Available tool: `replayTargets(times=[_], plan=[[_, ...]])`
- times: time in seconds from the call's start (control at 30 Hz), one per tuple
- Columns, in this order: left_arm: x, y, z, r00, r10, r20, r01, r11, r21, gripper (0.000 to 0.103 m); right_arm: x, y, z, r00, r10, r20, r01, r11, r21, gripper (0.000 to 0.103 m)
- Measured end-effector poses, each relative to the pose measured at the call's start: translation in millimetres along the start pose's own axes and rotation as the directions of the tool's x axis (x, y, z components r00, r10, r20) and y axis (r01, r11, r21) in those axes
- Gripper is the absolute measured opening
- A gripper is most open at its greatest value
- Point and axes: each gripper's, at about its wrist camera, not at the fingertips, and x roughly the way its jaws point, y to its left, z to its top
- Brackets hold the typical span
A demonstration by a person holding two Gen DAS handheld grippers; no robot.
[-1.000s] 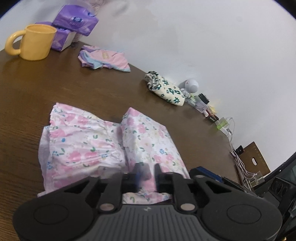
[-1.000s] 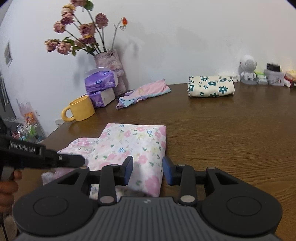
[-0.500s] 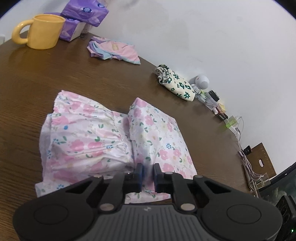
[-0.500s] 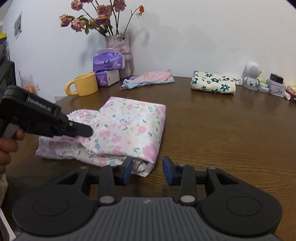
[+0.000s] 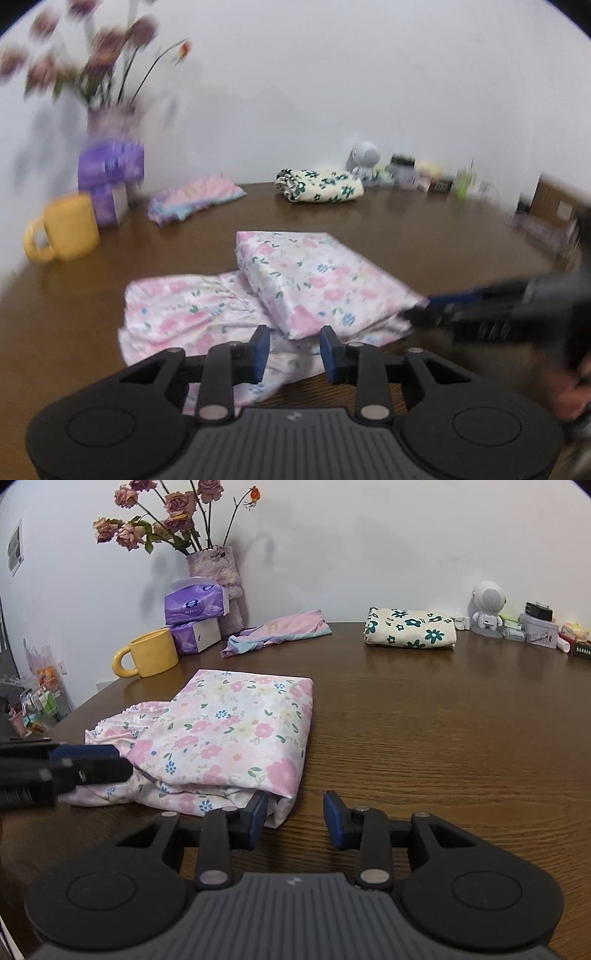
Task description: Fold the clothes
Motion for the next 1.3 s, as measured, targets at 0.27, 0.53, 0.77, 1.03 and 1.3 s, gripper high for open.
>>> replayTargets(times=[0.27, 0.53, 0.77, 1.03, 1.3], plan=[[19, -18, 0, 0.998, 0.051, -0.028, -0.048, 0.994, 0.099, 0.016, 2, -1, 0, 1.0, 0.011, 0.017, -0.012, 0.999, 0.03, 0.034], [20, -7, 0, 0.997, 0.073, -0.014, -0.073, 0.997, -0.018, 0.004, 5, 1, -2, 1.0, 0.017, 0.022, -0.018, 0.999, 0.042, 0.012], [18, 8, -3, 0.998, 0.047, -0.032, -0.052, 0.985, -0.163, 0.003, 2, 3, -3, 1.0, -0.003, 0.02, 0.002, 1.0, 0.014, 0.006], [19, 11, -4, 0.999, 0.024, -0.048, -0.033, 0.978, -0.208, 0.003, 5, 9, -2, 0.999, -0.035, 0.007, 0.035, 0.999, -0.024, 0.002], [1, 10, 5, 0.999, 0.013, -0.034, -0.019, 0.985, -0.171, 0.02, -10, 13, 1, 1.0, -0.006, 0.02, 0.008, 0.997, -0.074, 0.028]])
